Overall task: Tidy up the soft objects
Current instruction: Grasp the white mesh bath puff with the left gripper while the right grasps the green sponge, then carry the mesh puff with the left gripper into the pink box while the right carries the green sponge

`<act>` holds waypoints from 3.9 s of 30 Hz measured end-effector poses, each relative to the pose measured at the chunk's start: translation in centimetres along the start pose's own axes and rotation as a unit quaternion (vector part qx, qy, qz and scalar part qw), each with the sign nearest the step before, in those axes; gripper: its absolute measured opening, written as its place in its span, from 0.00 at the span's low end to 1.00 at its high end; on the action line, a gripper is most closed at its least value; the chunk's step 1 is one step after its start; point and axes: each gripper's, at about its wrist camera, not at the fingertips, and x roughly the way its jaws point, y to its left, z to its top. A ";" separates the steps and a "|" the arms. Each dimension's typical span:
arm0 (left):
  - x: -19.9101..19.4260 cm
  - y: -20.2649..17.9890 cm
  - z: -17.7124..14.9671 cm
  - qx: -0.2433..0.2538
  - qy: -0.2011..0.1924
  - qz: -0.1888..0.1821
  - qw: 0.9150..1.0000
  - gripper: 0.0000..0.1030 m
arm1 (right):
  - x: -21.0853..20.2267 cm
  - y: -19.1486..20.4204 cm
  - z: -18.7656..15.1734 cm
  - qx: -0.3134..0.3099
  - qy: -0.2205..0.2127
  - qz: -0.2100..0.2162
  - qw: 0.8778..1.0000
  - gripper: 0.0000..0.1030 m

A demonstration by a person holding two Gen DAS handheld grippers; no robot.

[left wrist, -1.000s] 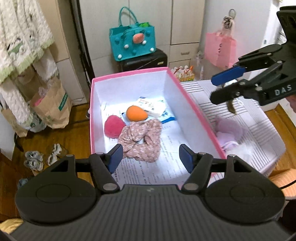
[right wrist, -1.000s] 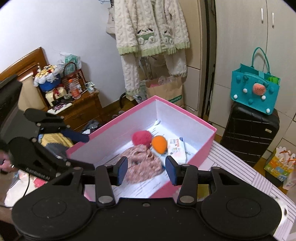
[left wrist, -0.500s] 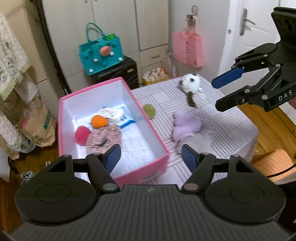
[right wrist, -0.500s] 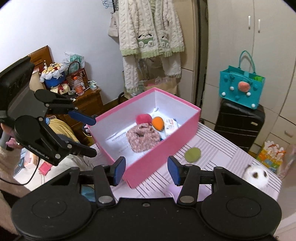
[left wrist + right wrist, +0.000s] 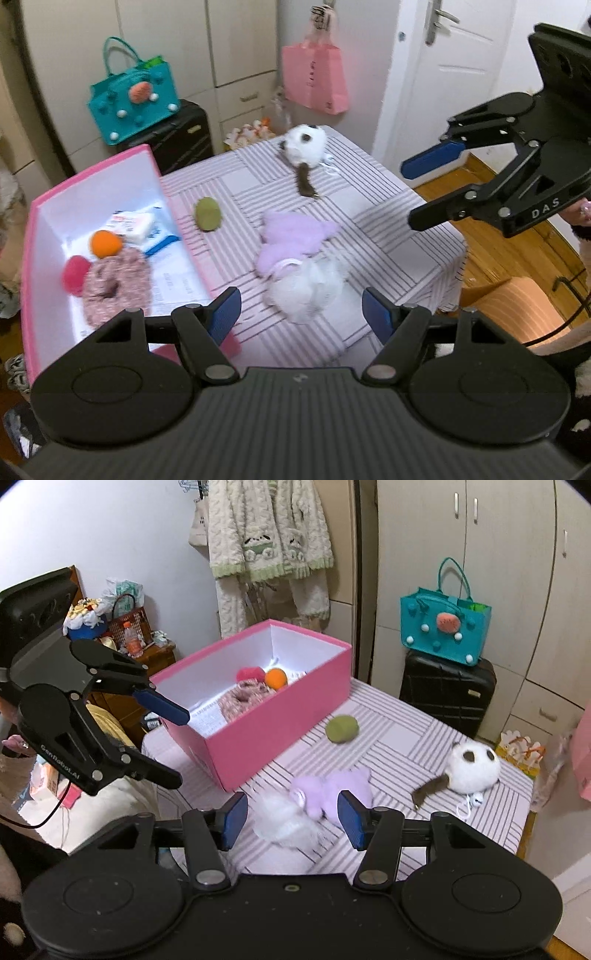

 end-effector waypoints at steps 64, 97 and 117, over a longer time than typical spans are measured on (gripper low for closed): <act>13.6 0.2 -3.3 -0.129 -0.065 0.053 0.988 0.36 | 23.5 -8.2 5.6 -0.052 0.042 0.057 0.996 0.62; 10.6 -0.4 -3.8 -0.137 -0.090 0.040 0.986 0.32 | 11.3 -7.4 -1.2 -0.009 -0.019 -0.021 1.000 0.52; 6.4 -1.0 -5.1 -0.122 -0.051 -0.011 0.991 0.31 | 7.5 -3.7 -6.6 0.074 0.038 0.008 0.997 0.52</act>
